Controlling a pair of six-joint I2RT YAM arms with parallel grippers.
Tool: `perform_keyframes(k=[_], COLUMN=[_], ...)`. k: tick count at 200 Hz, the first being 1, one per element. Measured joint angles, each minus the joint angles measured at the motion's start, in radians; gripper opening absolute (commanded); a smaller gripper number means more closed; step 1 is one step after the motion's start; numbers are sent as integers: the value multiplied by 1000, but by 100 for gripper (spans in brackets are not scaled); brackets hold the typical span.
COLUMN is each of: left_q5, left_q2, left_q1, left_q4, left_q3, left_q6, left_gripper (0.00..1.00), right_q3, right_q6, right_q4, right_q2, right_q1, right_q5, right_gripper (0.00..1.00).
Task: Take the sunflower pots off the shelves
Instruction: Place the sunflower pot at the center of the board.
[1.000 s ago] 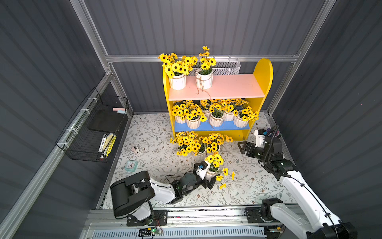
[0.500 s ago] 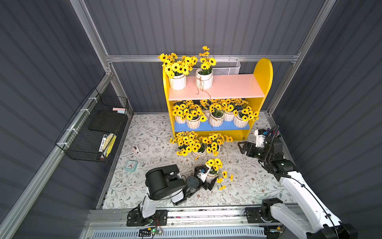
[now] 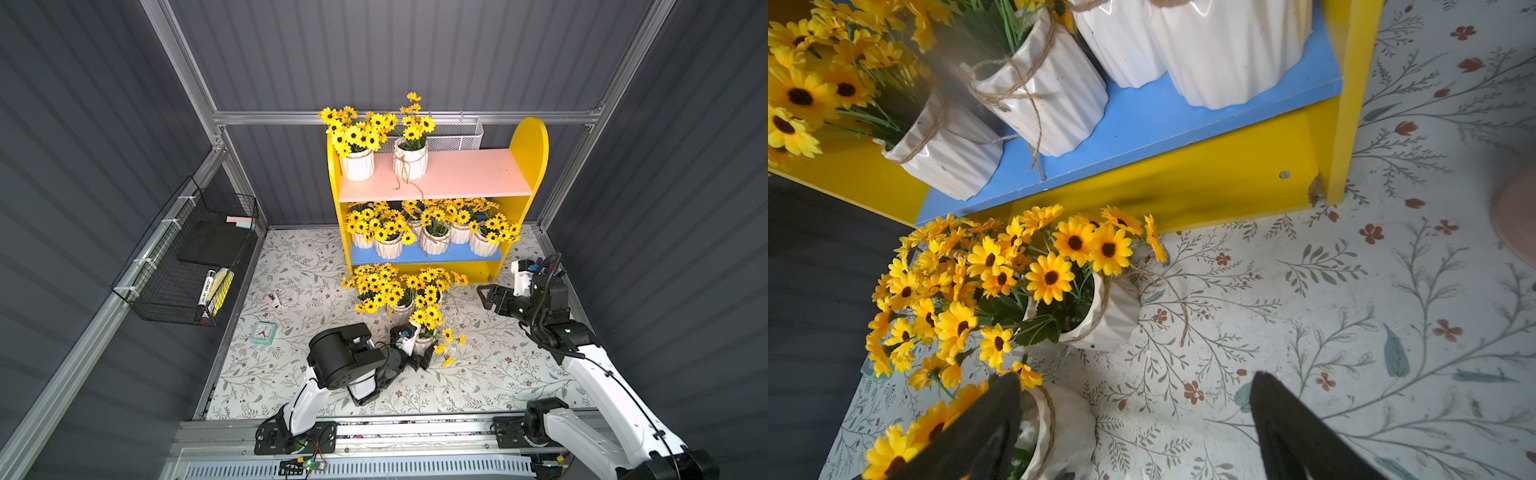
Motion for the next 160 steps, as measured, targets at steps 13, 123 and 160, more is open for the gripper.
perform_keyframes(k=[13, 123, 160], left_q5=[-7, -12, 14], left_q2=[0, -208, -333], left_q1=[5, 11, 2], left_q4=[1, -231, -412], left_q3=[0, 15, -1], left_q6=[-6, -11, -10], left_gripper=[99, 100, 99], right_q3=[0, -1, -12], right_q6=[0, -3, -4], right_q4=[0, -2, -2], right_q2=[0, -25, -25], right_q1=[0, 1, 1], right_q5=[-3, -17, -21], right_gripper=[89, 93, 94])
